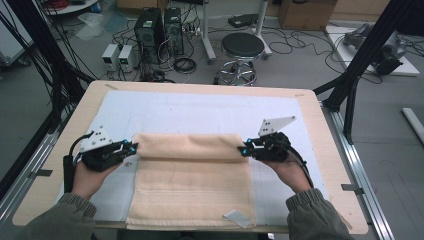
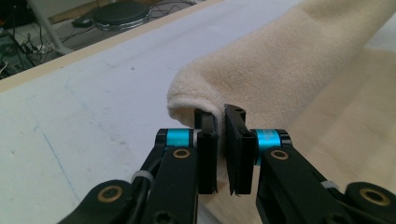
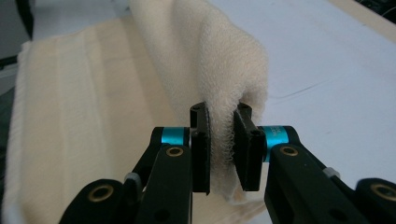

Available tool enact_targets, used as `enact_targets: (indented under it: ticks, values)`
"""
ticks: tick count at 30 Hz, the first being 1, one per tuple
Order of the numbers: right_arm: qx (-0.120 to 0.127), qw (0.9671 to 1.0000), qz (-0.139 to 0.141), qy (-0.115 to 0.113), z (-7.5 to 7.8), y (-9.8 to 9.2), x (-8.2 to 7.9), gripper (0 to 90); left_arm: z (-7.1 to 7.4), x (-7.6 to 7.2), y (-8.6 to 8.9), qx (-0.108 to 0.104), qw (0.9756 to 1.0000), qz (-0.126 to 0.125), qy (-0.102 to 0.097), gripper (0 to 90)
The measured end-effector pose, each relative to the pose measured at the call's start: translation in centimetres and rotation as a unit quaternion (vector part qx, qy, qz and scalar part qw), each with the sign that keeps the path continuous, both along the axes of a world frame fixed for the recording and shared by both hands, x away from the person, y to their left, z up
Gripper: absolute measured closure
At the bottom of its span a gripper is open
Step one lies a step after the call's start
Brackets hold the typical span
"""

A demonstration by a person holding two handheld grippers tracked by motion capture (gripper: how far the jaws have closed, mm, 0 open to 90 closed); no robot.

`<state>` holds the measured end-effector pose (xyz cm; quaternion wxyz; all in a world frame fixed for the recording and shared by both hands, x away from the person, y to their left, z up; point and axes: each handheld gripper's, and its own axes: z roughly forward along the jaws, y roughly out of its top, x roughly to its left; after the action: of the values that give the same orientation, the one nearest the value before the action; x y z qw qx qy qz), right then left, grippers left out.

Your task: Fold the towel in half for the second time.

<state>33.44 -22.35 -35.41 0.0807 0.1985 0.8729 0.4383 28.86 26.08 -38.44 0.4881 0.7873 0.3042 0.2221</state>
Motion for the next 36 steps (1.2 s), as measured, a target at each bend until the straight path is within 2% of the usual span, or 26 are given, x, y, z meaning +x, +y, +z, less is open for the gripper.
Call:
enact_targets:
  ticks: [2,3,6,8,11,12,14,17,19,22,24,27,29,31,33,35,36]
  values:
    - [-0.011,0.9999,0.007,0.007,-0.5,0.0,-1.2,78.7,-0.4,-1.4,0.0,0.003,0.9999,-0.009,0.0,83.4]
    - [-0.008,0.9999,0.009,0.004,-0.8,0.0,-1.7,78.7,-0.6,-2.2,0.0,0.008,0.9999,-0.015,-0.001,83.3]
    - [-0.011,0.9998,0.011,0.014,-1.9,-0.3,-2.9,78.7,-1.1,-3.8,0.1,0.008,0.9996,-0.026,0.005,83.1]
    - [-0.004,0.9996,0.012,0.024,-2.7,-0.5,-3.7,78.3,-1.6,-4.8,0.2,0.016,0.9992,-0.034,0.009,82.6]
    - [0.005,0.9991,0.015,0.04,-4.3,-1.0,-4.6,75.0,-2.6,-6.1,0.4,0.025,0.9979,-0.047,0.037,80.6]
    - [0.004,0.9989,0.013,0.045,-4.7,-1.2,-5.0,72.9,-2.9,-6.5,0.7,0.034,0.9972,-0.05,0.043,79.3]
    - [-0.005,0.999,0.011,0.044,-5.3,-1.5,-5.6,68.0,-3.2,-7.1,1.3,0.037,0.9967,-0.049,0.054,76.0]
    - [0.012,0.9993,0.0,0.036,-5.1,-2.4,-6.2,61.9,-3.0,-7.4,2.1,0.023,0.9971,-0.039,0.06,67.7]
    - [0.026,0.9992,-0.002,0.03,-4.7,-2.7,-6.3,59.8,-2.8,-7.4,2.2,0.014,0.9976,-0.038,0.056,61.9]
    - [0.038,0.9989,-0.001,0.026,-4.2,-2.7,-6.1,54.3,-2.8,-6.8,1.4,0.013,0.9969,-0.051,0.059,51.3]
    - [0.034,0.9991,0.006,0.026,-4.2,-2.1,-5.8,50.6,-2.9,-6.4,0.7,0.016,0.9964,-0.055,0.063,44.9]
    - [0.021,0.9995,0.011,0.021,-4.3,-1.1,-5.1,47.2,-3.0,-5.5,-0.1,0.025,0.9954,-0.064,0.068,41.3]
    - [0.013,0.9996,0.013,0.023,-4.5,-0.6,-4.6,46.8,-3.1,-4.9,-0.6,0.026,0.9948,-0.067,0.072,42.4]
    - [0.008,0.9993,0.018,0.031,-4.8,-0.2,-4.0,46.9,-3.2,-4.5,-0.8,0.029,0.9936,-0.073,0.081,47.9]
    - [0.004,0.9988,0.022,0.044,-5.2,0.0,-3.6,49.9,-3.4,-4.3,-1.0,0.029,0.9923,-0.083,0.087,61.9]
    - [0.002,0.9975,0.038,0.059,-5.4,0.0,-3.4,63.2,-3.6,-4.4,-1.0,0.03,0.9913,-0.092,0.09,72.6]
    - [0.0,0.9969,0.048,0.062,-5.5,0.1,-3.5,77.2,-3.6,-4.6,-1.0,0.03,0.9911,-0.095,0.088,75.9]
